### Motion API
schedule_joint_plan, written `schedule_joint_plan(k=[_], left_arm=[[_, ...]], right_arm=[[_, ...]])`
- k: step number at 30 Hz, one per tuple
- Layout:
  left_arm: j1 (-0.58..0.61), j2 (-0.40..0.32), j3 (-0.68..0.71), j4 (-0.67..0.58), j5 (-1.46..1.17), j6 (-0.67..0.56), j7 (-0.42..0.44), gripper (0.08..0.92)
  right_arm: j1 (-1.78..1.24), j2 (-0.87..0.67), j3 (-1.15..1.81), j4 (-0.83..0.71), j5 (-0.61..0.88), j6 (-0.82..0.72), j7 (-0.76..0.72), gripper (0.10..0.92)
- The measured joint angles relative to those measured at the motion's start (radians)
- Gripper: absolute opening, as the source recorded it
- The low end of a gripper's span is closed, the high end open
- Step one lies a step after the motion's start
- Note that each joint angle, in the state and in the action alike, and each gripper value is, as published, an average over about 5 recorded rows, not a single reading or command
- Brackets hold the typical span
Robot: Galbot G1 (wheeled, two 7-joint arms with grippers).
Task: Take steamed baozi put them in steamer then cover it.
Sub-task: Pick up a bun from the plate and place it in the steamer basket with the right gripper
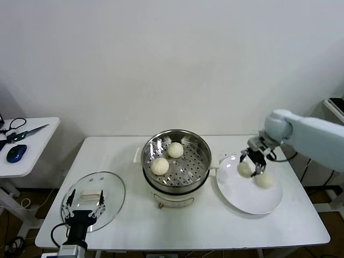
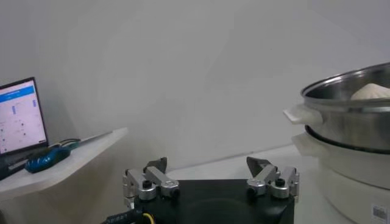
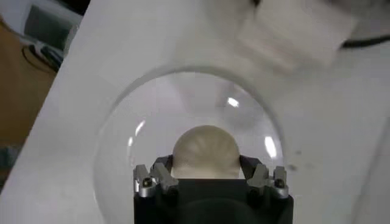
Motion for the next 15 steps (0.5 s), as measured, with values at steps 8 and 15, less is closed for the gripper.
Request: schedule_joint_plan(k=[8,15], left_arm=[[-0.003,0.0,0.006,0.001,0.0,0.002,0.0,0.823],[0.003,0.002,-0.002,0.003,-0.007,0.0,0.0,0.823]], right_arm=[[0.177,0.105,-0.036,0.033,-0.014,0.174,-0.03,0.721],[0.19,0.228,0.007,0.043,-0.069,0.267,-0.041,0.721]])
